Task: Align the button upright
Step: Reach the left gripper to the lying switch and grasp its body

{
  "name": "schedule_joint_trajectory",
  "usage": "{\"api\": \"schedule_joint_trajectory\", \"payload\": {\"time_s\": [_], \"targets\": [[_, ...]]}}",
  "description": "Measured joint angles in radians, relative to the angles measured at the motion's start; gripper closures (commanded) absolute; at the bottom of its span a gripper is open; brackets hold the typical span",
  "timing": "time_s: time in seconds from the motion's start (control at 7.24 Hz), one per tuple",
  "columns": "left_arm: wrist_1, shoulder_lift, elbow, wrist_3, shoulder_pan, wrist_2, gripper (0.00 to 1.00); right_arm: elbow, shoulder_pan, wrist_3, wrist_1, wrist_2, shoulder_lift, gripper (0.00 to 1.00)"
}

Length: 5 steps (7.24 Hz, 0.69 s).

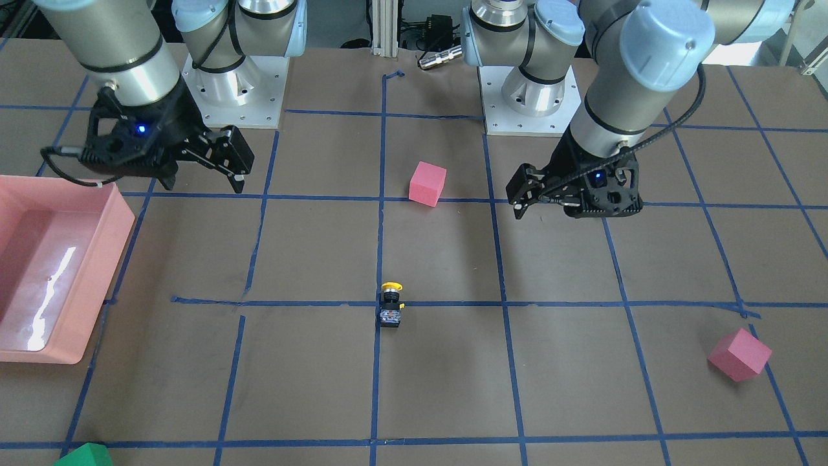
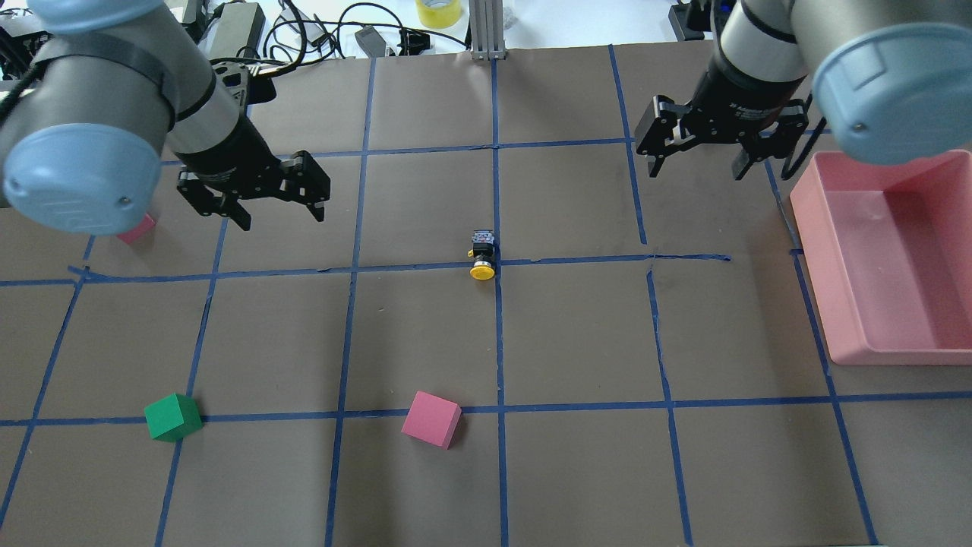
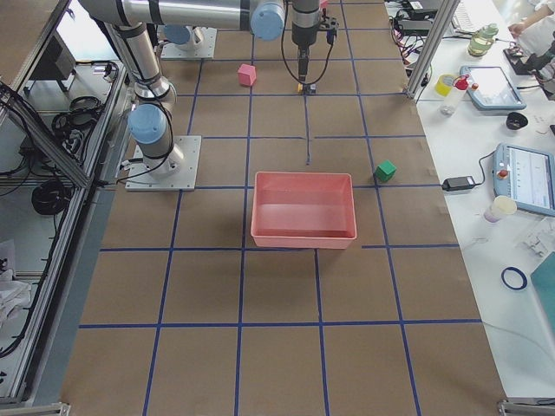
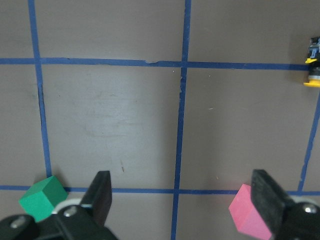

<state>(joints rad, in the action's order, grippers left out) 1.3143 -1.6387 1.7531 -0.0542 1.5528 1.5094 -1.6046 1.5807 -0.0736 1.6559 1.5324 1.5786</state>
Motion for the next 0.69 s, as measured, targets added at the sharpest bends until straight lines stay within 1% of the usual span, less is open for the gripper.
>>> {"api": "schedule_joint_trajectory", "payload": {"time_s": [0.14, 0.28, 0.41, 0.69], "targets": [[-0.09, -0.033, 0.027, -0.033, 0.037, -0.017, 0.0, 0.031, 0.02, 0.0, -0.019, 0.002, 0.016, 0.0], [-0.155, -0.063, 0.045, -0.064, 0.071, -0.024, 0.0, 0.058, 0.056, -0.006, -0.028, 0.013, 0.01, 0.0], [-0.195, -0.099, 0.055, -0.084, 0.103, -0.027, 0.0, 0.066, 0.081, -0.009, -0.034, 0.032, -0.004, 0.0], [-0.283, -0.174, 0.061, -0.123, 0.164, -0.031, 0.0, 0.052, 0.093, -0.003, -0.029, 0.057, -0.015, 0.0]]}}
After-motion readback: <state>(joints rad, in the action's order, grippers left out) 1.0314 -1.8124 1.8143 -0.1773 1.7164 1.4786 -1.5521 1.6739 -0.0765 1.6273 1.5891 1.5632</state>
